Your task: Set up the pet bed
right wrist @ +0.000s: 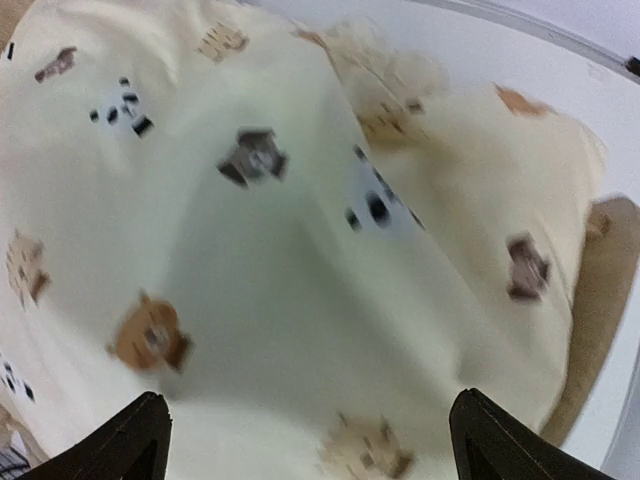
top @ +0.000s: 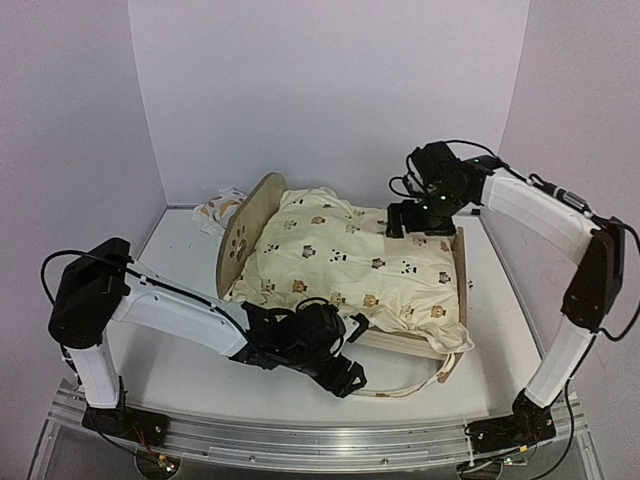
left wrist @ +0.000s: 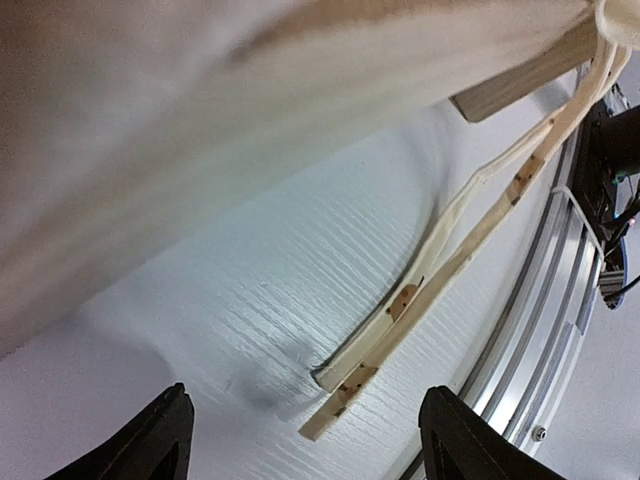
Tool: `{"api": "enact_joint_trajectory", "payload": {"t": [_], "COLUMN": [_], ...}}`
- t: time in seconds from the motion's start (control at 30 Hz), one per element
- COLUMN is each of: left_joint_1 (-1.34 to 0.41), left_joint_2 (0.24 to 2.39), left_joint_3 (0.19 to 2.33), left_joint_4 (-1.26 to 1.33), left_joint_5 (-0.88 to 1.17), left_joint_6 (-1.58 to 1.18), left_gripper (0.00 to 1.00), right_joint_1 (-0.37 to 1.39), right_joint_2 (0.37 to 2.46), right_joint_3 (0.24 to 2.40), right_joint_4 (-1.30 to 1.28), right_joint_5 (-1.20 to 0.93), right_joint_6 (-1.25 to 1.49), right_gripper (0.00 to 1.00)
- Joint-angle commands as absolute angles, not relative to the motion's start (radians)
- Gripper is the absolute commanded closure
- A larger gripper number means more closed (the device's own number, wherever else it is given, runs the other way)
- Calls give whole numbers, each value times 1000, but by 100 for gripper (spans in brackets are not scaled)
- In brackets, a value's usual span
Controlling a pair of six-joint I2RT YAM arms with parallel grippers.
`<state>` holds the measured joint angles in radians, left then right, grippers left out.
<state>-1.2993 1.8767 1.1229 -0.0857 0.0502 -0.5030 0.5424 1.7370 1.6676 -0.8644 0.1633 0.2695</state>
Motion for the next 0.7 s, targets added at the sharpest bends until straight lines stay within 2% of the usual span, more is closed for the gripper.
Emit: {"api": "enact_joint_trajectory", "payload": {"t": [0.0, 0.2, 0.4, 0.57, 0.67], "left_joint_1": [-1284, -1284, -1282, -1283, -1284], "left_joint_2": [1781, 1725, 1680, 1750, 1832], "left_joint_3": [1137, 1138, 1178, 1362, 1487], "left_joint_4": [-136, -130, -63, -68, -98], "left_joint_5": [-57, -3, 122, 225, 214], "left_joint_6": [-509, -487, -424, -288, -199], "left_gripper": [21, 21, 21, 21, 22], "right_joint_1": [557, 569, 581, 588, 588], "right_joint_2": [1489, 1256, 1149, 1061, 1012], "right_joint_3": [1476, 1236, 1120, 1063, 1035], "right_joint_4": [-882, -881, -885, -887, -902], "right_joint_5": [255, 196, 158, 226, 266], "right_joint_6": [344, 408, 456, 508, 535], "right_gripper": [2, 10, 17, 16, 14]}}
